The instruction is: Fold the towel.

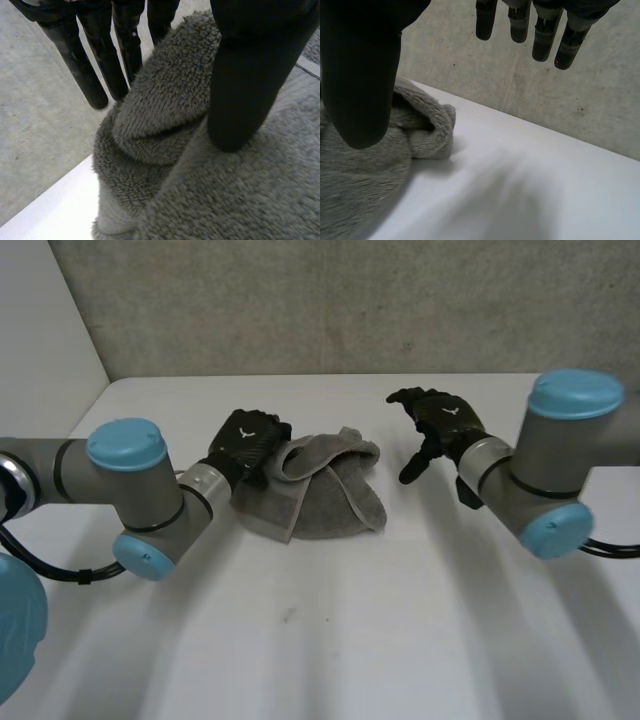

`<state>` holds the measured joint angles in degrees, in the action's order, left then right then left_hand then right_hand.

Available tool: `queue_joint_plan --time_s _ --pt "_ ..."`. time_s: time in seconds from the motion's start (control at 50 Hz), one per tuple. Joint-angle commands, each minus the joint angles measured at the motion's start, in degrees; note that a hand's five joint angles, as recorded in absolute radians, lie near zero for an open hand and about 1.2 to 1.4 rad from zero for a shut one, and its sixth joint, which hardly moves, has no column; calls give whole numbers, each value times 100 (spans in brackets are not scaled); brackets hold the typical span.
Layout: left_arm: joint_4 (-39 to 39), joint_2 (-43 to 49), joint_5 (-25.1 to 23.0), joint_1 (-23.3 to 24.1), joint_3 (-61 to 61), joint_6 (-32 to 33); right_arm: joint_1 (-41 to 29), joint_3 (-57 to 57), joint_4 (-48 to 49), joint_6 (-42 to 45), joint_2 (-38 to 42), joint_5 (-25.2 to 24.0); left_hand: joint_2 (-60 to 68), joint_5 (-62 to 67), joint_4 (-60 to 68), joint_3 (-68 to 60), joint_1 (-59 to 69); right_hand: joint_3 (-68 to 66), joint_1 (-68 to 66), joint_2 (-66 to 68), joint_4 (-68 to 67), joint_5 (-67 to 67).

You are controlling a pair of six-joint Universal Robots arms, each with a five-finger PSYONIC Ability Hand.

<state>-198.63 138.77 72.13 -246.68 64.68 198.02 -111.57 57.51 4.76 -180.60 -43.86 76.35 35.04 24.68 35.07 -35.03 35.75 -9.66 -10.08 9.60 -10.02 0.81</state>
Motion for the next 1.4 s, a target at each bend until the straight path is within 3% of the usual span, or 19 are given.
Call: queue_joint_plan --time_s 0.02,0.12,0.16,0.24,0.28,0.3,0.32,0.4,0.52,0.56,0.68,0.9,0.94,1.06,1.24,1.26,1.28,1.32,1.4 --pt "-282 19 -76 6 79 -44 -172 -1602 -89 -283 1389 -287 1706 1742 1703 -1707 1635 -261 -219 267 -225 146" --pt "-361 -25 -67 15 115 -53 -269 -2569 -361 -863 2083 -709 2950 2986 2948 -2952 2879 -1136 -1093 1142 -1100 1020" --pt "-361 -95 -59 24 132 -53 -304 -3120 -397 -1309 2451 -901 4374 4410 4372 -4375 4303 -2307 -2264 2313 -2271 2191" --pt "-352 -254 -59 32 141 -53 -339 -3571 -379 -1707 2725 -1043 4496 4532 4493 -4497 4425 -3272 -3230 3278 -3236 3157" --pt "-352 -402 -59 32 141 -53 -357 -3956 -353 -1803 2891 -1043 4496 4532 4493 -4497 4425 -5778 -5736 5784 -5743 5663" --pt "-352 -403 -59 32 141 -53 -357 -3958 -353 -1803 2892 -1043 4496 4532 4493 -4497 4425 -5795 -5753 5801 -5759 5680" --pt "-361 -499 -59 32 132 -53 -365 -4149 -318 -1795 2927 -991 4496 4532 4493 -4497 4425 -7022 -6979 7028 -6986 6906" --pt "-405 -649 -59 32 27 -26 -357 -4617 -177 -1584 2910 -841 4496 4532 4493 -4497 4425 -7034 -6992 7040 -6998 6919" --pt "-1205 -974 73 24 -729 -88 -348 -5311 377 -125 2277 -340 4496 4532 4493 -4497 4425 -7034 -6992 7040 -6998 6919" --pt "-1738 -1210 414 32 -1053 -132 -365 -5347 587 812 1743 -287 4496 4532 4493 -4497 4425 -7034 -6992 7040 -6998 6919" --pt "-2750 -1676 1434 41 -1055 -631 -392 -5242 545 1264 1056 -375 4496 4532 4493 -4497 4425 -7034 -6992 7040 -6998 6919" --pt "-1866 -1835 1146 32 1376 -993 -647 -3193 -1899 2468 668 -814 4496 4532 4493 -4497 4425 -7034 -6992 7040 -6998 6919" --pt "-1644 -1836 1075 24 1776 -984 -647 -2607 -2975 2853 668 -814 4496 4532 4493 -4497 4425 -7034 -6992 7040 -6998 6919" --pt "-986 -1905 1014 -47 3021 -976 -673 -1937 -3965 2864 686 -902 4496 4532 4493 -4497 4425 -7034 -6992 7040 -6998 6919" --pt "-642 -2528 1058 -187 3709 -1037 -550 -471 -2667 1943 125 -938 4496 4532 4493 -4497 4425 -7034 -6992 7040 -6998 6919" --pt "-642 -2530 1058 -187 3709 -1037 -498 -173 -2342 1741 -59 -937 4496 4532 4493 -4497 4425 -5042 -4999 5048 -5006 4926" --pt "-642 -2687 1058 -205 3744 -1046 -497 -170 -2339 1739 -61 -937 4496 4532 4493 -4497 4425 -5022 -4979 5028 -4986 4906" --pt "-642 -2838 1040 -214 3771 -1055 -296 399 -1762 1380 -490 -902 4496 4532 4493 -4497 4425 -1803 -1760 1809 -1767 1687" --pt "-633 -3240 1040 -196 3797 -1072 -190 911 -1363 1053 -834 -902 4496 4532 4493 -4497 4425 -1657 -1615 1663 -1622 1542"
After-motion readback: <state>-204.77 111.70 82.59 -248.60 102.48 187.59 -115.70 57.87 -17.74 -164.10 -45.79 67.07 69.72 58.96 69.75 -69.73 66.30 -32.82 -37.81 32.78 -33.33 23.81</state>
